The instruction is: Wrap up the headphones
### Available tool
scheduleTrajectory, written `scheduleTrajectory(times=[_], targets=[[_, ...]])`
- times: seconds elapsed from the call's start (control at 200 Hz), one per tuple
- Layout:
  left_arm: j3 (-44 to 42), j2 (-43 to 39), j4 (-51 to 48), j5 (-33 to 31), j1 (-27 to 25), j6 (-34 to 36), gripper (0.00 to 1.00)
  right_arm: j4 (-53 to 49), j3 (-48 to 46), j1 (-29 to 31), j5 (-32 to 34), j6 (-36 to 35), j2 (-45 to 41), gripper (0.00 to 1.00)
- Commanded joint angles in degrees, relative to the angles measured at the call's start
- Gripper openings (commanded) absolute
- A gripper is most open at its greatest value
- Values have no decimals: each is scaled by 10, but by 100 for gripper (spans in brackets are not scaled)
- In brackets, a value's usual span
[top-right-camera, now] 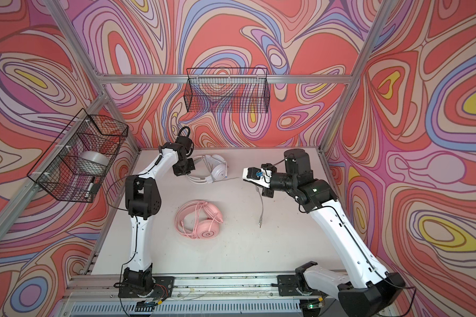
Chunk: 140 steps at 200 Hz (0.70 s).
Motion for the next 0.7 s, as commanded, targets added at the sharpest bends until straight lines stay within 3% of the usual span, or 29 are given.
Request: scheduleTrajectory(times=[0.0, 0.336, 0.696], targets=[[11, 3, 19, -27, 7, -3, 0, 13, 21, -2, -38, 0, 4, 0], [15, 15, 18, -64, 8, 9, 0, 24, 43, -17, -73, 6, 7, 0], [7, -10, 42, 15, -3, 74, 0, 20, 82, -21, -88, -1, 62, 0]])
